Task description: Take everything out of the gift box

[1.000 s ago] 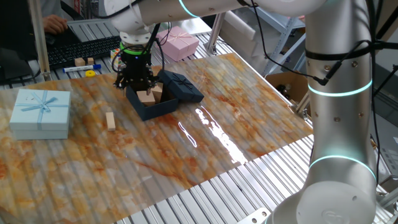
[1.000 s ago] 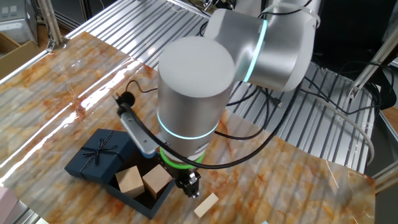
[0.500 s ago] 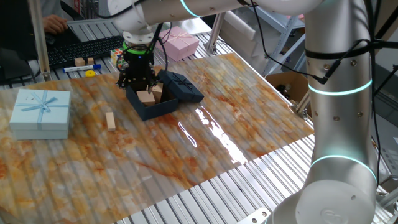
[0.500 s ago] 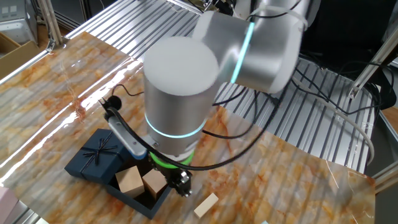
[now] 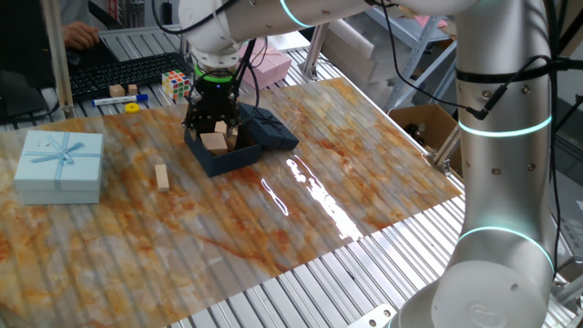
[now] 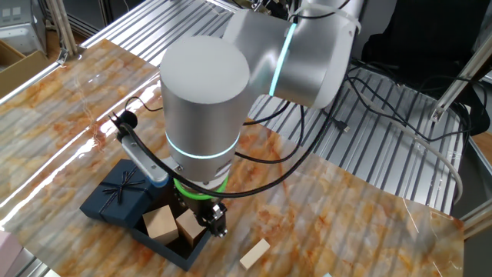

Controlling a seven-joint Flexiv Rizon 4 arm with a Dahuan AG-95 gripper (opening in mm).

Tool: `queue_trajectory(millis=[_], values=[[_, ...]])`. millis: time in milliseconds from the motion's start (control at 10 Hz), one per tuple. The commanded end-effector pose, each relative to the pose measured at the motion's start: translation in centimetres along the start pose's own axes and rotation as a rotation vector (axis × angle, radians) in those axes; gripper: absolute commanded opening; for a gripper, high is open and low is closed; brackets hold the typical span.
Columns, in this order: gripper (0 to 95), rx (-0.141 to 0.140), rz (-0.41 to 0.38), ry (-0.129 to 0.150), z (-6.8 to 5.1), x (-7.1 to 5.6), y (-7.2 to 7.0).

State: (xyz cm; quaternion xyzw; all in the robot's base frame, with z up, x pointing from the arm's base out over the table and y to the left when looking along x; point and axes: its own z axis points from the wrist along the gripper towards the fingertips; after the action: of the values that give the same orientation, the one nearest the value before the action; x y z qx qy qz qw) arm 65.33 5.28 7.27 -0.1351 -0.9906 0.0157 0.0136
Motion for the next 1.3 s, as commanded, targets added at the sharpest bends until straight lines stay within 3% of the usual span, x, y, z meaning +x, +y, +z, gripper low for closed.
queue_trajectory(millis=[100,400,1300], values=[[76.0,-0.014,0.001,0.001,0.2,-0.1,-0.5],[76.0,-0.015,0.044,0.003,0.5,-0.2,-1.6],[76.0,-0.018,0.07,0.005,1.3,-1.3,-1.3]])
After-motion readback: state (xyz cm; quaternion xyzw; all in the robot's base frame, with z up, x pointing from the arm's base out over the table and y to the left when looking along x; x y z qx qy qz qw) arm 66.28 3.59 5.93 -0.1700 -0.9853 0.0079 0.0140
